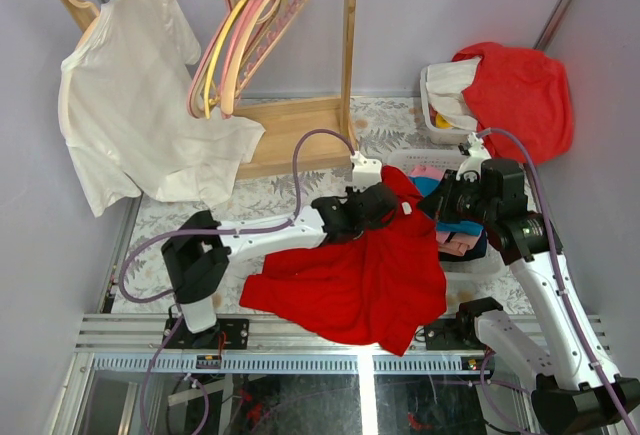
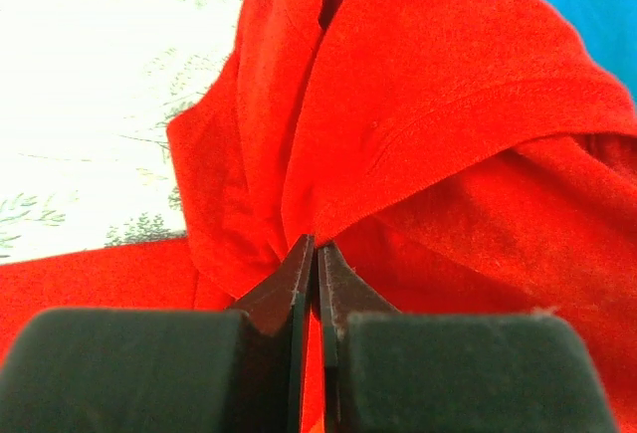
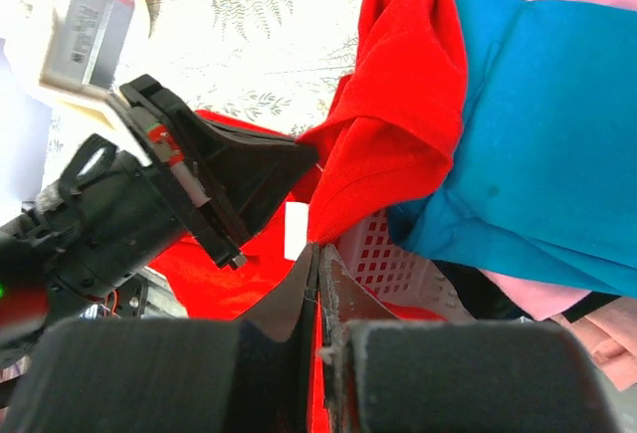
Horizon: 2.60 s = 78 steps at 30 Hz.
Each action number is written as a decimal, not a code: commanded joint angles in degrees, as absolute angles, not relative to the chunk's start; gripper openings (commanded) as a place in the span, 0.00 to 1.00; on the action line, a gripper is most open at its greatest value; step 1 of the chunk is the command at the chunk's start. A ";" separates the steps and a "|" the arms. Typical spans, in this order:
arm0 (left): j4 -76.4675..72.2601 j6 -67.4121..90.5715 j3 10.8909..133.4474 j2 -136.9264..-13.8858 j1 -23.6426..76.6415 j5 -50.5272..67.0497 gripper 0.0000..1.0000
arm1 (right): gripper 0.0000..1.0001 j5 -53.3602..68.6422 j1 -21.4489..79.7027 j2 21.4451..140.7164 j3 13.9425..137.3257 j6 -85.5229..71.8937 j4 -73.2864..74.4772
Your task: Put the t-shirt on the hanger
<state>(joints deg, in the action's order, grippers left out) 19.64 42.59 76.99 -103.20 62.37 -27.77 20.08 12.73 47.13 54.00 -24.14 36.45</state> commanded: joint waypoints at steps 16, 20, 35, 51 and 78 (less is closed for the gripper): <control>32.47 35.50 87.24 -85.45 59.73 -35.34 0.00 | 0.00 31.86 12.49 52.99 58.67 -29.23 29.19; 38.40 33.17 91.90 -82.07 57.57 -36.26 0.00 | 0.00 40.42 12.48 58.44 64.08 -31.35 25.60; 47.42 26.98 106.84 -82.15 53.80 -31.22 0.00 | 0.00 49.21 12.53 57.51 73.39 -37.79 19.87; 45.62 24.17 104.17 -77.70 51.00 -35.07 0.00 | 0.00 57.39 13.96 54.09 64.10 -56.30 -5.45; 25.97 31.85 85.66 -96.96 57.14 -14.23 0.00 | 0.00 28.25 5.81 53.79 58.95 -24.81 35.62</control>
<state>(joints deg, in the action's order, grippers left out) 38.33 27.75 88.90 -96.09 55.37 -16.40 32.88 9.72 51.46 63.35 -28.69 31.88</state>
